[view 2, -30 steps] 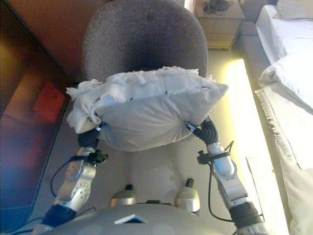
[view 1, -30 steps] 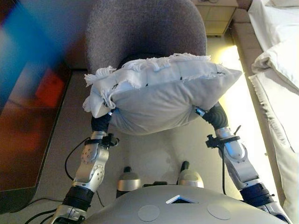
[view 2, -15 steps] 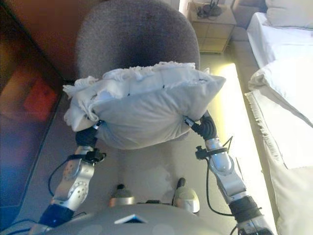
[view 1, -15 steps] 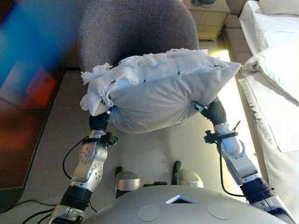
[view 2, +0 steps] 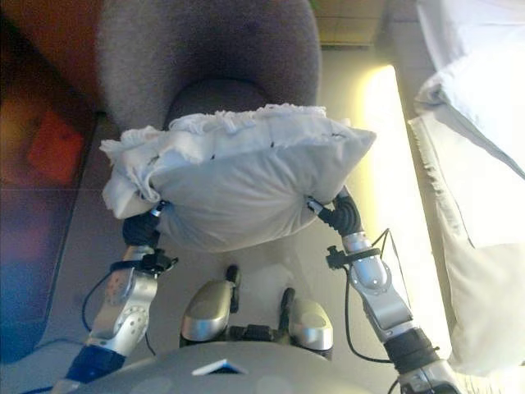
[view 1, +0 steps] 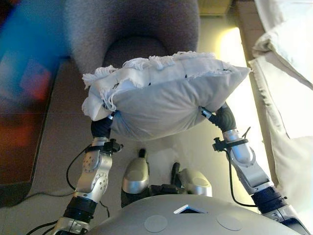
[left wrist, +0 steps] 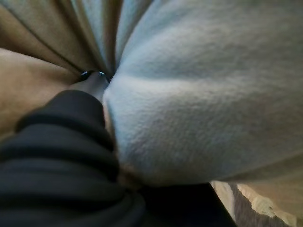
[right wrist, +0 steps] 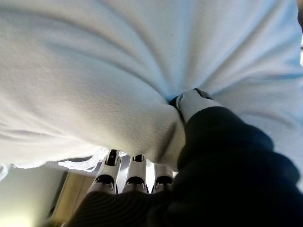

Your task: Pick up the cushion and take it to the sofa

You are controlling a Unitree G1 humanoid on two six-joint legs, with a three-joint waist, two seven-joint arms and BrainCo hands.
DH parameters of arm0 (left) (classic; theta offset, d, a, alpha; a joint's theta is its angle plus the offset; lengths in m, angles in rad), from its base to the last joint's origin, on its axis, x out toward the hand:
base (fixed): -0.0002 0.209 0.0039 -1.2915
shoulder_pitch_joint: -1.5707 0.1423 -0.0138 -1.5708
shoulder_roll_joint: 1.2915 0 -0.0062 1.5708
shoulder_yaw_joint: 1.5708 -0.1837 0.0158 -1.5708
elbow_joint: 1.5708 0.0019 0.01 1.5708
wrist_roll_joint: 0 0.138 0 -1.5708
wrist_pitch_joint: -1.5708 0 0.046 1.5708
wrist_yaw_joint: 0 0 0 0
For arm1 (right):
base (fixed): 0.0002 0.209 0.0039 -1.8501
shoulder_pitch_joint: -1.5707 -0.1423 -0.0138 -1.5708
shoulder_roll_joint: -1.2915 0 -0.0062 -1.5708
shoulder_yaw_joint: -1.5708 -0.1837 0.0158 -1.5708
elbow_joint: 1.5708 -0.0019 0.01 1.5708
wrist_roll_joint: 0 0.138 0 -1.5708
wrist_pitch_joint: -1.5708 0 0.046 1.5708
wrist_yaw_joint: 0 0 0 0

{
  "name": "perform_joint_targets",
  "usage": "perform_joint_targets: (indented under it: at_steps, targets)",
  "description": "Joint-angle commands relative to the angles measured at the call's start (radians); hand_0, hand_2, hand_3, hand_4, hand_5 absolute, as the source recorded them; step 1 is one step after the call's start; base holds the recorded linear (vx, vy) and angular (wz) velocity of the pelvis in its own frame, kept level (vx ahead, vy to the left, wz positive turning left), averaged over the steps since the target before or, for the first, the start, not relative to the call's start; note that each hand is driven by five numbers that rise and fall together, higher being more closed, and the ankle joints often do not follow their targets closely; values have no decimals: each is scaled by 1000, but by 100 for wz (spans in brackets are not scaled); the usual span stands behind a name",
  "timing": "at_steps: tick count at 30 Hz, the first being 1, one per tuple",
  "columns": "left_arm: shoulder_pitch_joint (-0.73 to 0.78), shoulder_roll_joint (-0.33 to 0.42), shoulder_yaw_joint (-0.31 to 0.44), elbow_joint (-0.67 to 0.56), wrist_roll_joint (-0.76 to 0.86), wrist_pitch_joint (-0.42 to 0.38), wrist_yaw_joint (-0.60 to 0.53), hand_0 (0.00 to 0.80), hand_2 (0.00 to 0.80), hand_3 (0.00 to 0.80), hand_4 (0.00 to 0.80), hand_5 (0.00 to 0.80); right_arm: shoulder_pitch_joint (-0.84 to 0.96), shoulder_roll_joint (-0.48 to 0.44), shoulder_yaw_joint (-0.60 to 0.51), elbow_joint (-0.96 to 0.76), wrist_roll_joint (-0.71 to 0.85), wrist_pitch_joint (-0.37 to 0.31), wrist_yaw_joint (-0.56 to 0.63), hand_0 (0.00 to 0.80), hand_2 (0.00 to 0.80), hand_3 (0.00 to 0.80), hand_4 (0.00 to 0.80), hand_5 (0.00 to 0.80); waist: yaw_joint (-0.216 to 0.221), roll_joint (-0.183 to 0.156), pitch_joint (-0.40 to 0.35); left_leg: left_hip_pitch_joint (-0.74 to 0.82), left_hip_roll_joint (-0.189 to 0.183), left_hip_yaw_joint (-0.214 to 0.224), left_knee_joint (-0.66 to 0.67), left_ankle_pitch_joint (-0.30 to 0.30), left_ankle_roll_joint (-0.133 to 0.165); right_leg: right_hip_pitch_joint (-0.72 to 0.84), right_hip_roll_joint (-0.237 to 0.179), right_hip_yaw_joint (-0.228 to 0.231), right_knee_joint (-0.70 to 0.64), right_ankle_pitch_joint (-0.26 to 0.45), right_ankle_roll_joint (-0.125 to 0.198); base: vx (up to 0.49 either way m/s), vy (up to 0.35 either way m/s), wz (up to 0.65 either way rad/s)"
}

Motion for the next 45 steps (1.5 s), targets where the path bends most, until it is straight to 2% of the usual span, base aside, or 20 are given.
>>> perform_joint_targets:
  at_steps: [1, 3, 5, 7, 10, 12, 14, 15, 19, 22, 25, 29, 32, 33, 35, 36, 38, 41, 42, 45]
  targets:
    - [-21, -12, -10, -167, 7, -137, -57, 800, 800, 800, 800, 800, -25, 4, 36, -157, -11, -103, 33, 800, 800, 800, 800, 800, 16, -4, -79, -140, 55, 19, -82, 285, -22, 199, -4, -55, 12, -143, 55, 542, 156, -26]
    - [-34, -9, -9, -159, 1, -141, -69, 800, 800, 800, 800, 800, -32, 2, 29, -149, -6, -115, 39, 800, 800, 800, 800, 800, 18, -3, -78, -161, 91, 34, -56, 289, -30, 213, -25, -55, 52, -193, 64, 542, 195, -29]
    - [-57, -3, -1, -142, -5, -126, -75, 800, 800, 800, 800, 800, -39, 4, 18, -141, 5, -114, 44, 800, 800, 800, 800, 800, 9, -15, -94, -149, 103, 104, -42, 228, -7, 225, -71, -88, 93, -199, 94, 570, 248, -51]
    - [-70, 15, 7, -146, -18, -109, -81, 800, 800, 800, 800, 800, -25, 4, -2, -162, 39, -92, 51, 800, 800, 800, 800, 800, 10, -52, -129, -155, 62, 117, 2, 181, 36, 247, -123, -87, 140, -107, 148, 514, 225, -63]
    - [-60, 20, -3, -158, 21, -114, -93, 800, 800, 800, 800, 800, 3, 28, -25, -169, 39, -87, 54, 800, 800, 800, 800, 800, 22, -90, -187, -148, -8, 114, 51, 102, 119, 236, -179, -72, 316, 142, 207, 516, 238, -20]
    - [-75, 31, -15, -150, 33, -112, -84, 800, 800, 800, 800, 800, 3, 52, -8, -176, 2, -89, 21, 800, 800, 800, 800, 800, 11, -81, -206, -95, -37, 94, 45, 73, 139, 167, -166, -58, 455, 225, 212, 592, 219, -6]
    - [-97, 34, -19, -136, 36, -99, -81, 800, 800, 800, 800, 800, -7, 69, 6, -177, -18, -72, -7, 800, 800, 800, 800, 800, -25, -82, -208, -46, -64, 89, 36, 50, 148, 75, -120, -38, 482, 228, 206, 546, 136, 22]
    - [-113, 41, -18, -131, 19, -88, -90, 800, 800, 800, 800, 800, -6, 68, 6, -181, -11, -61, -20, 800, 800, 800, 800, 800, -43, -68, -210, -24, -63, 74, 19, 53, 148, 21, -66, -35, 443, 214, 197, 503, 95, 34]
    - [-149, 39, -17, -112, 12, -75, -123, 800, 800, 800, 800, 800, 4, 69, -1, -154, -10, -84, -27, 800, 800, 800, 800, 800, -118, -59, -174, 99, -96, -16, -21, 25, 139, -173, -84, -115, 294, 160, 159, 421, -39, 45]
    - [-145, 40, -41, -112, 13, -90, -124, 800, 800, 800, 800, 800, 4, 55, -3, -125, -9, -126, -47, 800, 800, 800, 800, 800, -182, -82, -133, 192, -117, -95, -24, -61, 125, -287, -128, -97, 35, 243, 169, 492, -213, 75]
    - [-142, 40, -59, -120, 23, -109, -134, 800, 800, 800, 800, 800, -25, 52, 0, -122, -14, -112, -58, 800, 800, 800, 800, 800, -219, -87, -113, 276, -102, -137, -15, -151, 118, -344, -171, -89, -129, 357, 198, 501, -205, 70]
    - [-141, 32, -68, -117, 26, -112, -140, 800, 800, 800, 800, 800, -60, 58, 7, -103, -12, -93, -57, 800, 800, 800, 800, 800, -237, -86, -110, 361, -66, -178, 6, -236, 114, -348, -184, -58, -123, 390, 205, 449, -198, 57]
    - [-126, 30, -53, -129, 10, -106, -134, 800, 800, 800, 800, 800, -54, 50, -2, -110, -4, -79, -38, 800, 800, 800, 800, 800, -242, -89, -155, 404, -19, -165, 59, -275, 79, -322, -179, -82, -74, 342, 189, 351, -168, 37]
    - [-113, 29, -44, -135, -10, -95, -125, 800, 800, 800, 800, 800, -40, 39, -17, -122, 2, -61, -27, 800, 800, 800, 800, 800, -254, -77, -178, 410, 26, -153, 105, -189, 45, -315, -156, -83, -56, 314, 167, 398, -177, 28]
    - [-102, 27, -30, -150, -34, -96, -128, 800, 800, 800, 800, 800, -22, 16, -32, -141, 25, -56, -7, 800, 800, 800, 800, 800, -255, -71, -193, 366, 66, -126, 260, -33, -1, -280, -133, -111, -60, 281, 129, 253, -196, 8]
    - [-99, 22, -32, -153, -31, -112, -138, 800, 800, 800, 800, 800, -20, 7, -31, -133, 27, -67, -4, 800, 800, 800, 800, 800, -240, -85, -186, 270, 65, -105, 444, 3, -8, -239, -133, -122, -70, 267, 104, 247, -311, 2]
    - [-107, 11, -46, -144, -21, -127, -136, 800, 800, 800, 800, 800, -36, 1, -21, -96, 6, -88, -8, 800, 800, 800, 800, 800, -208, -116, -166, 87, 54, -64, 578, 40, 2, -175, -139, -125, -88, 247, 76, 205, -266, -18]
    - [-129, -8, -53, -109, -28, -129, -118, 800, 800, 800, 800, 800, -73, -14, 2, -71, 18, -94, -15, 800, 800, 800, 800, 800, -163, -106, -131, 33, 66, -5, 429, 18, 5, -91, -127, -154, -128, 212, 89, 227, -28, 6]
    - [-129, -7, -49, -105, -34, -132, -111, 800, 800, 800, 800, 800, -73, -18, 4, -82, 18, -91, -8, 800, 800, 800, 800, 800, -153, -91, -127, 31, 65, 16, 318, 49, -6, -70, -117, -157, -151, 201, 98, 264, 102, 39]
    - [-139, -16, -47, -104, -28, -125, -89, 800, 800, 800, 800, 800, -70, -14, 11, -101, 3, -74, -6, 800, 800, 800, 800, 800, -122, -78, -113, -9, 45, 0, 199, 121, -25, -25, -110, -148, -189, 184, 106, 215, 91, 18]
